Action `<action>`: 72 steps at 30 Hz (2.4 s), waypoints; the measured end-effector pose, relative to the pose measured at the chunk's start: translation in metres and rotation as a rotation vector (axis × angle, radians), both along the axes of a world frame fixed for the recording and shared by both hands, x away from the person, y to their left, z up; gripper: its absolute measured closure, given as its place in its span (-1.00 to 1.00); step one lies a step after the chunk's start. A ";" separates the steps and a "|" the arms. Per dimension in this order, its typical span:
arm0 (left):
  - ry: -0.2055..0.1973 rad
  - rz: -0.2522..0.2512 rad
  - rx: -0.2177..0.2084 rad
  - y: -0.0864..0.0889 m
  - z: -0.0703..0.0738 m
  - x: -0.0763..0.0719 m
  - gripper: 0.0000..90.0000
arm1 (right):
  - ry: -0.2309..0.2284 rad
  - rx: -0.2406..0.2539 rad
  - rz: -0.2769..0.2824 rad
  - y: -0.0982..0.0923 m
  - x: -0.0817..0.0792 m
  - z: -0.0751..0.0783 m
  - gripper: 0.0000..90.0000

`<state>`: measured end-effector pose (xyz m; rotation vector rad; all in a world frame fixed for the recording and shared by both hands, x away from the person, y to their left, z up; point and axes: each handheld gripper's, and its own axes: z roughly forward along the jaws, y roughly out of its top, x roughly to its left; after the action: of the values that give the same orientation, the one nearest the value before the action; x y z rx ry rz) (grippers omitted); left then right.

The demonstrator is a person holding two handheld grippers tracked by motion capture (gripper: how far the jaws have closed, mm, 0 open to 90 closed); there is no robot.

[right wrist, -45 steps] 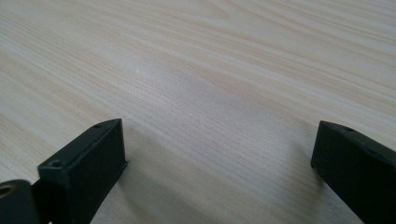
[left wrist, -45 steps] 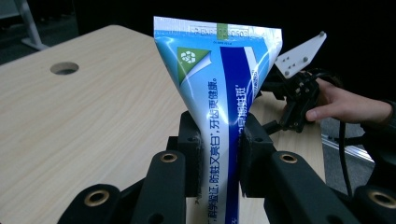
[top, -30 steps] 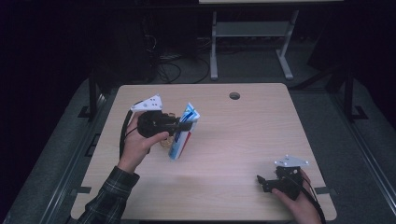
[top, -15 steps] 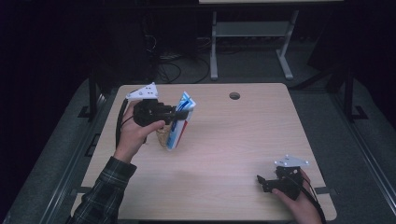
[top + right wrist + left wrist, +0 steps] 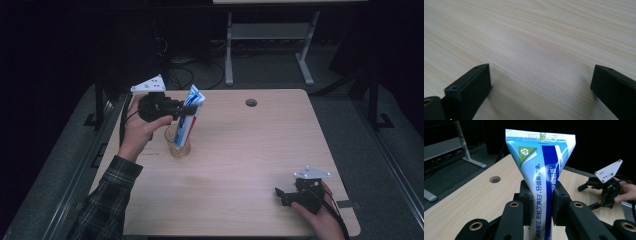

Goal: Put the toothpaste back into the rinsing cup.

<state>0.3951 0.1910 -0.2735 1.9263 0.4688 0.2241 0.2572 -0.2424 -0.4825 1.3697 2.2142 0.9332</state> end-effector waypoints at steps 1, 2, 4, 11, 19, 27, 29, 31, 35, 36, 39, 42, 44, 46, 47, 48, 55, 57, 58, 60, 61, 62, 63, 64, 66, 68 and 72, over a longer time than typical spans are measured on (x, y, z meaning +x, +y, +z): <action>-0.003 0.006 0.001 0.001 0.000 0.002 0.65 | 0.001 0.000 -0.001 0.000 0.000 0.000 -0.94; -0.005 0.007 -0.001 0.002 0.000 0.003 0.65 | 0.000 0.000 0.000 0.000 0.000 0.000 -0.94; -0.003 0.011 -0.001 0.004 0.000 0.006 0.65 | -0.001 0.000 0.001 0.000 0.000 0.000 -0.94; -0.018 0.036 -0.009 0.012 0.003 0.021 0.64 | -0.001 -0.001 0.000 0.000 0.000 0.000 -0.94; -0.026 0.062 0.001 0.020 -0.004 0.034 0.64 | 0.000 -0.001 -0.001 0.000 0.000 0.000 -0.94; -0.023 0.075 0.023 0.022 -0.017 0.044 0.64 | 0.001 -0.001 -0.001 0.000 0.000 0.000 -0.94; -0.023 0.076 0.031 0.022 -0.018 0.046 0.64 | 0.000 -0.001 0.000 0.000 0.000 0.000 -0.94; -0.025 0.075 0.039 0.022 -0.020 0.047 0.64 | 0.001 -0.001 -0.001 0.000 0.000 0.000 -0.94; -0.028 0.076 0.052 0.020 -0.023 0.047 0.64 | 0.001 -0.001 -0.001 0.000 0.000 0.000 -0.94; -0.027 0.077 0.049 0.020 -0.024 0.047 0.64 | 0.001 -0.001 -0.001 0.000 0.000 0.000 -0.94; -0.017 0.084 0.037 0.021 -0.029 0.048 0.64 | 0.001 -0.001 -0.001 0.000 0.000 0.000 -0.94; -0.006 0.087 0.041 0.023 -0.036 0.048 0.64 | 0.001 -0.001 -0.001 0.000 0.000 0.000 -0.94; 0.001 0.095 0.049 0.024 -0.041 0.049 0.64 | 0.000 -0.001 0.000 0.000 0.000 0.000 -0.94; 0.006 0.098 0.043 0.025 -0.045 0.050 0.64 | 0.000 -0.001 0.000 0.000 0.000 0.000 -0.94; 0.013 0.099 0.037 0.026 -0.047 0.050 0.64 | 0.001 -0.001 -0.001 0.000 0.000 0.000 -0.94; 0.015 0.099 0.036 0.027 -0.048 0.051 0.64 | 0.001 -0.001 -0.001 0.000 0.000 0.000 -0.94; 0.025 0.106 0.041 0.029 -0.058 0.051 0.64 | 0.001 -0.001 -0.001 0.000 0.000 0.000 -0.94; 0.030 0.109 0.034 0.030 -0.061 0.050 0.64 | 0.001 -0.001 -0.001 0.000 0.000 0.000 -0.94; 0.032 0.111 0.032 0.030 -0.061 0.050 0.64 | 0.001 -0.001 -0.001 0.000 0.000 0.000 -0.94; 0.038 0.110 0.035 0.031 -0.066 0.050 0.64 | 0.001 -0.001 -0.001 0.000 0.000 0.000 -0.94; 0.038 0.110 0.035 0.031 -0.066 0.050 0.64 | 0.000 -0.001 0.000 0.000 0.000 0.000 -0.94; 0.043 0.112 0.030 0.031 -0.067 0.050 0.64 | 0.000 -0.001 0.000 0.000 0.000 0.000 -0.94; 0.048 0.109 0.038 0.030 -0.071 0.049 0.64 | 0.000 -0.001 0.000 0.000 0.000 0.000 -0.94; 0.048 0.109 0.038 0.030 -0.071 0.049 0.64 | 0.000 -0.001 0.000 0.000 0.000 0.000 -0.94; 0.050 0.108 0.039 0.029 -0.074 0.049 0.63 | 0.000 -0.001 0.000 0.000 0.000 0.000 -0.94; 0.056 0.106 0.039 0.029 -0.077 0.049 0.63 | 0.000 -0.002 0.000 0.000 0.000 0.000 -0.94; 0.063 0.105 0.046 0.029 -0.083 0.047 0.63 | 0.001 -0.001 -0.001 0.000 0.000 0.000 -0.94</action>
<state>0.4424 0.2198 -0.3566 1.9599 0.6120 0.2439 0.2573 -0.2424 -0.4826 1.3705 2.2143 0.9311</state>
